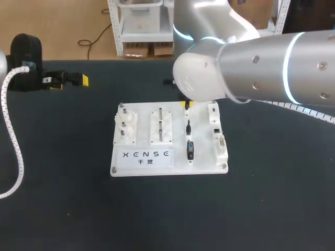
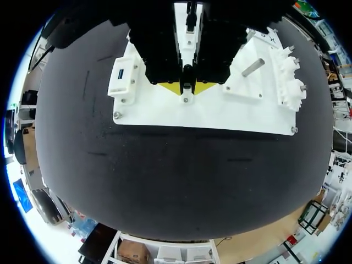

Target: Insert the USB connector, Ethernet cable, and multi-pin plug into their matching sockets one by one.

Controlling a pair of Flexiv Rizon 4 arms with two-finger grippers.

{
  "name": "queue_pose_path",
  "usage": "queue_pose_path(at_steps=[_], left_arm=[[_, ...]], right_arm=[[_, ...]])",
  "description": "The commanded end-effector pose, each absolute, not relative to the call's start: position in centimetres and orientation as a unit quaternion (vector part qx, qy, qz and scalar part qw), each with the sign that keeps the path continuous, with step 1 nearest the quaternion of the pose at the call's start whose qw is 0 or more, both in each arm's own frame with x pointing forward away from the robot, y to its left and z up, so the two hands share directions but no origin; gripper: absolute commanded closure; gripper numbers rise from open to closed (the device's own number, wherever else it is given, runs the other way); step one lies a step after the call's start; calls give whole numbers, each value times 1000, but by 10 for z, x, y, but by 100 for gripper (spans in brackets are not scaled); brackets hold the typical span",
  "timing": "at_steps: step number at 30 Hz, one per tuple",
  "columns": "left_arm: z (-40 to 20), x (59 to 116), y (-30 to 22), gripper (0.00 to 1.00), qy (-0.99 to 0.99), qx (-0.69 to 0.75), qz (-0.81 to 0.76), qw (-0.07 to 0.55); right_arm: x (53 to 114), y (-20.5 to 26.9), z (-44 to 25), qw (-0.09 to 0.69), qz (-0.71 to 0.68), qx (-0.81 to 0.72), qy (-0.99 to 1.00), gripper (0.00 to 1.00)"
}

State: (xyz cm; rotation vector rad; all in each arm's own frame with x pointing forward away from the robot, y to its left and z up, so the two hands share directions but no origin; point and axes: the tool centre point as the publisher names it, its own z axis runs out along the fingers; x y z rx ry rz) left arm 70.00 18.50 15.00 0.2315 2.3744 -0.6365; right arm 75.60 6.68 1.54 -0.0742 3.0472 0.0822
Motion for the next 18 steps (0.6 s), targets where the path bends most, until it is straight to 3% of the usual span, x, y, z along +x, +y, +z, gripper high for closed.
queue_pose_path(at_steps=[1,18], left_arm=[[150,700,185,0,908,89,-243,330],[150,700,185,0,908,89,-243,330]], right_arm=[[750,64,23,53,31,-24,998,100],[749,48,40,71,32,-20,997,100]])
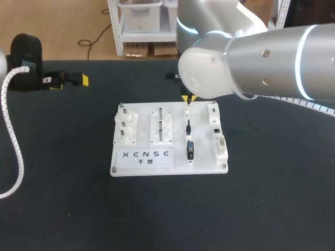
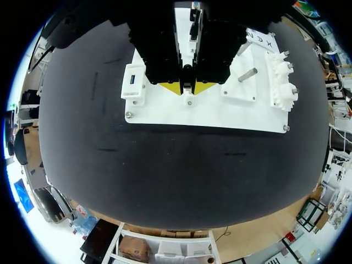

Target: Insert the USB connector, Ethernet cable, and multi-pin plug into their matching sockets one by one.

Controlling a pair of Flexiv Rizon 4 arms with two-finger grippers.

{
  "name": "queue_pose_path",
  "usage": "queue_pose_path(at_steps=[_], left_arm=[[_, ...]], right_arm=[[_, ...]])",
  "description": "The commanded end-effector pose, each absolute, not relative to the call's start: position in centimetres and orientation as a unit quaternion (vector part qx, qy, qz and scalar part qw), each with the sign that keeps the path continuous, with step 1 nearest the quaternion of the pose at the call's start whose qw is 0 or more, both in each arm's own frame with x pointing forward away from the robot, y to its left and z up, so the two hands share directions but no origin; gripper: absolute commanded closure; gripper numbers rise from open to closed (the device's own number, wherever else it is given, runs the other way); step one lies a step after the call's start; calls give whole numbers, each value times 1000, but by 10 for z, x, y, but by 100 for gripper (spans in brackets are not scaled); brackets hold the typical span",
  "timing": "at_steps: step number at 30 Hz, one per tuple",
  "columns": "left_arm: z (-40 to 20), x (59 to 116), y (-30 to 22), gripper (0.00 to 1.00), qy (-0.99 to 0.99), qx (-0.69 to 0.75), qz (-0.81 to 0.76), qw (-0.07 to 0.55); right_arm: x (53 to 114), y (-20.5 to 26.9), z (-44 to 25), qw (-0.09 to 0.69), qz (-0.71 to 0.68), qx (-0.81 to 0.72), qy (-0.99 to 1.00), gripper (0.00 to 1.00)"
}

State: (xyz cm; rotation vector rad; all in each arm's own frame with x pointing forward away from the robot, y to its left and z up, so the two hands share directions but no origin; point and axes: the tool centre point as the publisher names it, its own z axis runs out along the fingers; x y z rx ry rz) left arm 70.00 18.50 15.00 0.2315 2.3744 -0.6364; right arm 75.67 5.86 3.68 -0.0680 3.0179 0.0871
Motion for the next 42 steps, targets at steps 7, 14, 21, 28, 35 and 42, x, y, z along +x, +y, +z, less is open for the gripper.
queue_pose_path(at_steps=[7,14,21,28,35,42], left_arm=[[150,700,185,0,908,89,-243,330],[150,700,185,0,908,89,-243,330],[150,700,185,0,908,89,-243,330],[150,700,185,0,908,89,-243,330],[150,700,185,0,908,89,-243,330],[150,700,185,0,908,89,-243,330]], right_arm=[[745,27,44,74,30,-11,997,100],[741,6,44,71,22,1,997,100],[737,-6,40,68,13,5,998,100],[738,-10,37,68,9,9,998,100],[738,-13,34,65,6,10,998,100],[738,-13,29,61,1,9,998,100]])
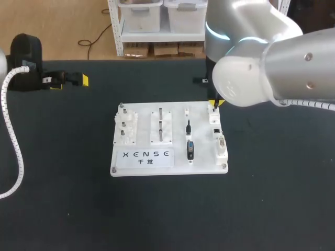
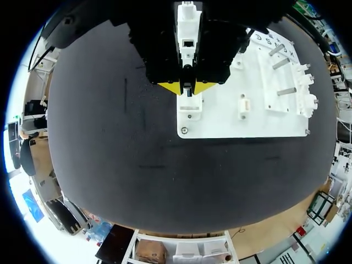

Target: Insert the USB connector, Ethernet cable, and multi-pin plug into their matching sockets one by one.

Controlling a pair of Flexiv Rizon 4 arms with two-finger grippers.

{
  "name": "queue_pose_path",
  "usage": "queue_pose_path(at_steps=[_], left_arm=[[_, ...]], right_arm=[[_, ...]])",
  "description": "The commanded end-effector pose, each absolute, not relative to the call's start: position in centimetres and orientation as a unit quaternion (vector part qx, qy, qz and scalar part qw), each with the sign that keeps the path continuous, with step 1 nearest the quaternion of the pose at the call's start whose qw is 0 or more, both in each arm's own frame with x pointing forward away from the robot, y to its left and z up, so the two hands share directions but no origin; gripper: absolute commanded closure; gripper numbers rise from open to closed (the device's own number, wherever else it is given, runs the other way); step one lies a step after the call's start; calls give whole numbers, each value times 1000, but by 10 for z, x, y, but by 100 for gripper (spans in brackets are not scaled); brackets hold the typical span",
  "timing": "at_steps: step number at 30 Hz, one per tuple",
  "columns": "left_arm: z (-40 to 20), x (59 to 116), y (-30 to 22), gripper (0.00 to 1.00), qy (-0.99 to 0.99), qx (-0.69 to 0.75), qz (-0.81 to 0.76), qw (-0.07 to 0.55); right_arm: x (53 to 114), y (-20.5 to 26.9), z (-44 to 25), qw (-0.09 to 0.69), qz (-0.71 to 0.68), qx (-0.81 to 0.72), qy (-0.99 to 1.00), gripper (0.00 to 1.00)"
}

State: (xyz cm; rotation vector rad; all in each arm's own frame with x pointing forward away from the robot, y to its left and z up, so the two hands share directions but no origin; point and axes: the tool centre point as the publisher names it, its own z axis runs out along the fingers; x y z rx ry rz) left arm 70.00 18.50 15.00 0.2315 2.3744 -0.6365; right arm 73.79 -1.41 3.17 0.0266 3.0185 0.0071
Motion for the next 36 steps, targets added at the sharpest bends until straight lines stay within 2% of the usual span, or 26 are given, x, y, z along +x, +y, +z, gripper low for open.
queue_pose_path(at_steps=[1,36], left_arm=[[150,700,185,0,908,89,-243,330],[150,700,185,0,908,89,-243,330]], right_arm=[[737,-13,28,60,1,9,998,100],[742,-9,18,54,5,8,999,100]])
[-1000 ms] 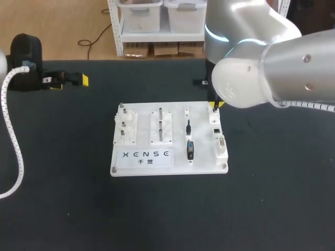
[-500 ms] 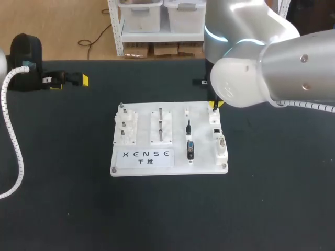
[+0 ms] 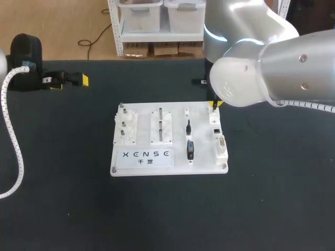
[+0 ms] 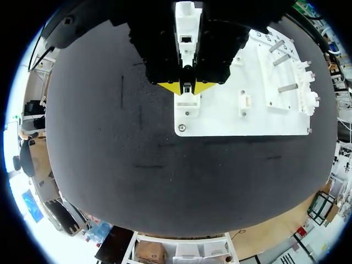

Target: Insert the USB connector, Ethernet cable, and multi-pin plug into their matching sockets one by one.

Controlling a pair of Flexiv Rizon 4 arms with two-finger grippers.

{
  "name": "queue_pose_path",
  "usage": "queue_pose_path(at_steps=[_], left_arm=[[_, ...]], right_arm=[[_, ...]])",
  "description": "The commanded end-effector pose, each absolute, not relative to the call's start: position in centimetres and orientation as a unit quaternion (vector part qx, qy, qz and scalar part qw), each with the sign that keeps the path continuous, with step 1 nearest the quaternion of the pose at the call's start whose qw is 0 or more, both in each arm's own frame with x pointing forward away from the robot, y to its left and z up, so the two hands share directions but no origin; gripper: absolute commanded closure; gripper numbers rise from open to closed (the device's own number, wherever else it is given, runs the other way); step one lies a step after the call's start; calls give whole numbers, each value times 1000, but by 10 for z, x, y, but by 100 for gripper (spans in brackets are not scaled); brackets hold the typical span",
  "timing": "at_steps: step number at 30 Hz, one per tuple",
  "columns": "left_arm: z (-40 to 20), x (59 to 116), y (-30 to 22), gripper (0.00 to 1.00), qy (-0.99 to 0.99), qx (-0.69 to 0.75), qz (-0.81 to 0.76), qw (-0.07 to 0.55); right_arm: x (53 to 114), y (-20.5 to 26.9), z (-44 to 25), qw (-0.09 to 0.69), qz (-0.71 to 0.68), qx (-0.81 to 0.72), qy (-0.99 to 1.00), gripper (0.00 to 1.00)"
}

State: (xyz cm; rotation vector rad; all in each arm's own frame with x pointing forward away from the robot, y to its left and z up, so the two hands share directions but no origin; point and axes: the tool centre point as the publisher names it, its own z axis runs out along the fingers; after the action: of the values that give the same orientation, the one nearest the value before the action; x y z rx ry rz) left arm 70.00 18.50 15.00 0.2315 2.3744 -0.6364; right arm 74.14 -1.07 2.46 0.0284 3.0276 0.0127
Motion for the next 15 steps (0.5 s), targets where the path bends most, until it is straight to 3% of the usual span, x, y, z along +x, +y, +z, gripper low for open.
queue_pose_path(at_steps=[1,15], left_arm=[[150,700,185,0,908,89,-243,330],[150,700,185,0,908,89,-243,330]], right_arm=[[742,-8,18,54,6,8,999,100],[746,-10,18,58,0,9,998,100]])
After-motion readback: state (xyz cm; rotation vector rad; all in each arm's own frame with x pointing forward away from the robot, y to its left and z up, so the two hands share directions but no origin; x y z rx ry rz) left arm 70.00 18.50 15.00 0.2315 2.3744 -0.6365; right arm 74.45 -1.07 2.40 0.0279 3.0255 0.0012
